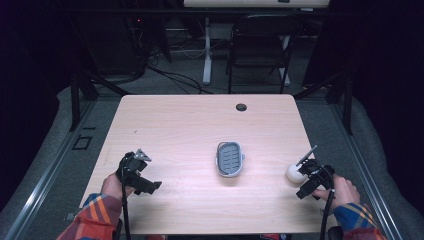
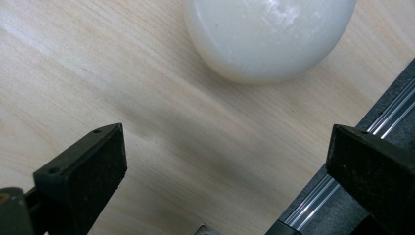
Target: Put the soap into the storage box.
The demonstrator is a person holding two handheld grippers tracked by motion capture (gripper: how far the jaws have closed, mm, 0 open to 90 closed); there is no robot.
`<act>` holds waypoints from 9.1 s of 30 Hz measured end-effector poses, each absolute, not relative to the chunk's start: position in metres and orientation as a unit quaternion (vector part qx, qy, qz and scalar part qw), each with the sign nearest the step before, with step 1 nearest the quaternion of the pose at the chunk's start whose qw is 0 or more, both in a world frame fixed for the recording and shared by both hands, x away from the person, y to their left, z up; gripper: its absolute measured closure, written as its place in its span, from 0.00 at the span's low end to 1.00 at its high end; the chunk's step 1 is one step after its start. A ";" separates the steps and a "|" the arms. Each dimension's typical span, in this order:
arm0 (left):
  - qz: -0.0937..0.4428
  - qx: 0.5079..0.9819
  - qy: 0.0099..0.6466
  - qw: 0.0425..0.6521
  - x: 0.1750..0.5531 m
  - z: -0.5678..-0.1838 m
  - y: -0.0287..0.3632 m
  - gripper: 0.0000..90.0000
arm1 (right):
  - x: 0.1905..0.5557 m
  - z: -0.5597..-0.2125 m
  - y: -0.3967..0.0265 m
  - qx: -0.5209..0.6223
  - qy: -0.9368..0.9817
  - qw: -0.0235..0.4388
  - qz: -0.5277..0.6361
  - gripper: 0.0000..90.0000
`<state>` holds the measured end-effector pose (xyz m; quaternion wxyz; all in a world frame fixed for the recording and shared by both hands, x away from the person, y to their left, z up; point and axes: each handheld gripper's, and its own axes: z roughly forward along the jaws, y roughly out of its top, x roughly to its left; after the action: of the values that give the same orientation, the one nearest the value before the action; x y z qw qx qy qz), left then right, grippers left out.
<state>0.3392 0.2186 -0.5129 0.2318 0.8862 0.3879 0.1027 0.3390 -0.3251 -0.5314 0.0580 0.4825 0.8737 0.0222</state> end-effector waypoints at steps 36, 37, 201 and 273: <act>0.102 0.887 0.388 0.230 0.340 -0.514 0.217 0.00 | 0.374 -0.525 -0.317 0.484 0.873 0.048 0.036 0.00; 0.102 0.888 0.387 0.229 0.340 -0.514 0.218 0.00 | 0.376 -0.524 -0.317 0.483 0.874 0.046 0.032 0.00; 0.095 0.889 0.383 0.232 0.340 -0.514 0.216 0.00 | 0.425 -0.490 -0.190 0.364 0.930 0.045 0.028 0.27; 0.091 0.890 0.382 0.230 0.341 -0.515 0.217 0.00 | 0.449 -0.458 -0.108 0.296 0.953 0.056 0.013 0.27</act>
<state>0.3406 0.2165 -0.5150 0.2302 0.8904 0.3819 0.0912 0.4489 -0.1083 -0.4582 0.0558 0.2962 0.9534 0.0129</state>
